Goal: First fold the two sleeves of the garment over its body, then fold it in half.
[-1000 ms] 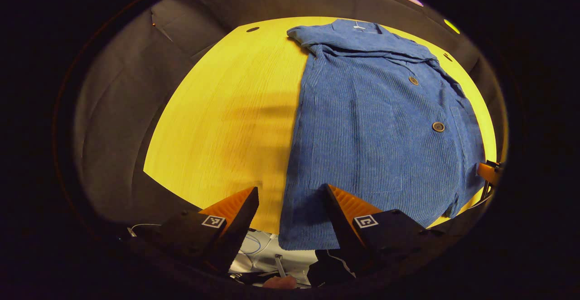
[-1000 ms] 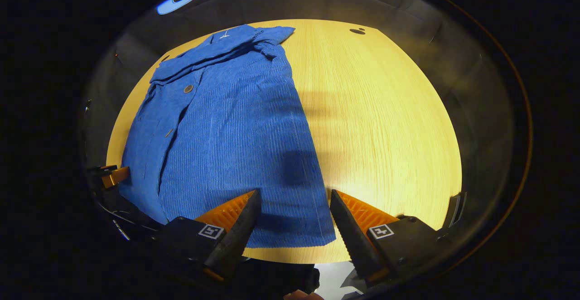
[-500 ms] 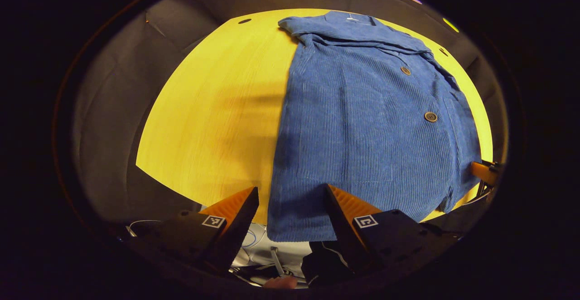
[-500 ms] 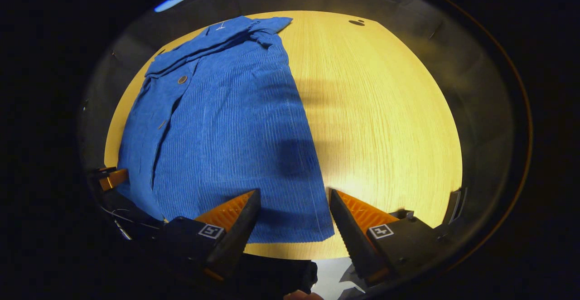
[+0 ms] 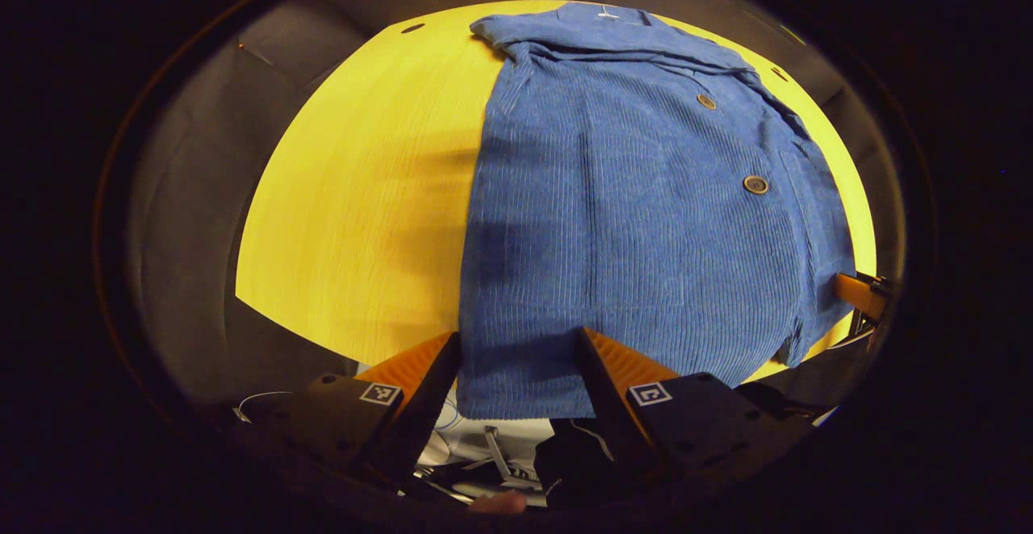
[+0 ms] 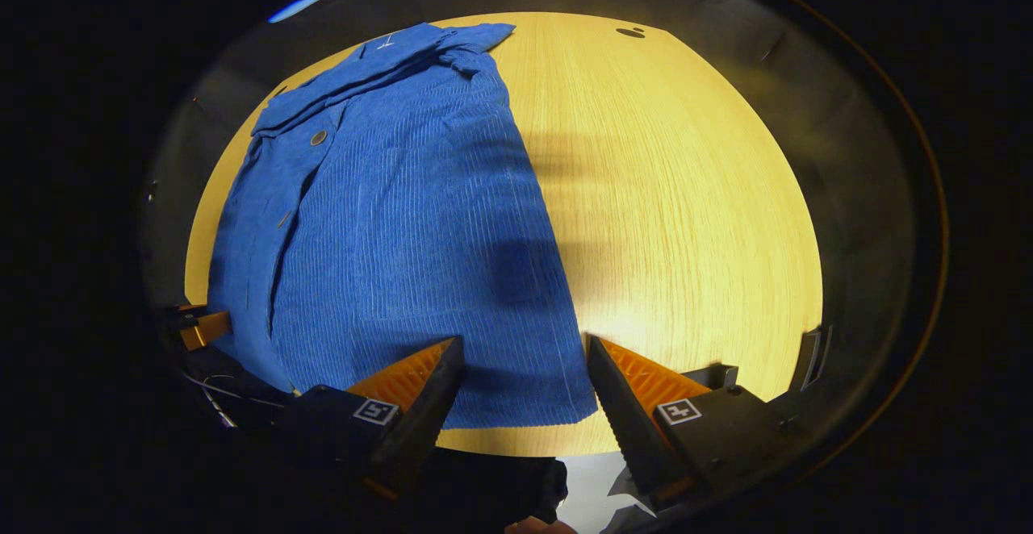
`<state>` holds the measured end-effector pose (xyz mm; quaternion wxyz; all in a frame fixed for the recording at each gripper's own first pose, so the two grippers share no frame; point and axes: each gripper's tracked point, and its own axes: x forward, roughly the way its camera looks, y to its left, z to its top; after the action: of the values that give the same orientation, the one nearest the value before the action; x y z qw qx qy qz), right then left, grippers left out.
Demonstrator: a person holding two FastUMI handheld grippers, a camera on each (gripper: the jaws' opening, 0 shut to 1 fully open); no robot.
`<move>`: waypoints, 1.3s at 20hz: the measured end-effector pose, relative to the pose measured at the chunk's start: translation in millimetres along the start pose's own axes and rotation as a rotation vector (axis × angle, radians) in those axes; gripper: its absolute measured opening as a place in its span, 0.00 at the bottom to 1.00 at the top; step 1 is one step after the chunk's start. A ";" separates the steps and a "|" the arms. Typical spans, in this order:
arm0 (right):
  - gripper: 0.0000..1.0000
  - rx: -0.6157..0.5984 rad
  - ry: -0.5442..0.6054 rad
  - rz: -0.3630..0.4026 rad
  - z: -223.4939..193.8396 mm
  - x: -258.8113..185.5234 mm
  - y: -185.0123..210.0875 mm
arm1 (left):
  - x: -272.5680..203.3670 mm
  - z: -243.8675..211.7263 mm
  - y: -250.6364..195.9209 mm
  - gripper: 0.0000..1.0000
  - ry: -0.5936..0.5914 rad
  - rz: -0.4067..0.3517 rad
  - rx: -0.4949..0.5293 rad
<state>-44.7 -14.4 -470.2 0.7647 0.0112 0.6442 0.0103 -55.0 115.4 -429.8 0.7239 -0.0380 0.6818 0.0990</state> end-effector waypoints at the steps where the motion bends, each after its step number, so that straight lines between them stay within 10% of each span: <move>1: 1.00 0.001 0.001 -0.001 0.2 -0.1 0.3 | -0.1 0.0 -0.7 0.85 0.003 -0.002 -0.005; 18: 0.97 0.006 0.043 -0.012 0.0 3.1 7.8 | 3.3 0.6 -10.3 0.75 0.052 -0.101 -0.026; 19: 0.78 0.007 0.041 -0.011 -1.2 2.1 9.5 | 1.3 0.1 -11.8 0.63 0.058 -0.109 -0.034; 22: 0.67 0.005 0.039 0.003 -1.1 3.2 18.8 | 0.9 4.0 -17.1 0.55 0.043 -0.109 -0.002; 23: 0.49 -0.002 0.035 0.021 -0.2 2.6 24.9 | 2.6 4.5 -20.8 0.39 0.039 -0.110 0.022; 24: 0.53 0.010 0.033 0.028 -1.0 3.8 30.9 | 1.9 4.7 -22.2 0.23 0.030 -0.098 0.048; 25: 0.14 0.011 0.023 0.019 0.4 3.4 31.8 | 2.8 4.9 -22.0 0.08 0.030 -0.087 0.078; 26: 0.14 -0.008 0.035 0.021 0.1 3.2 33.7 | 7.1 3.3 -21.5 0.07 0.033 -0.076 0.094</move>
<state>-44.1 19.3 -472.3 0.7533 0.0146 0.6571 0.0212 -47.2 95.6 -438.4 0.7166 -0.0312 0.6957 0.0388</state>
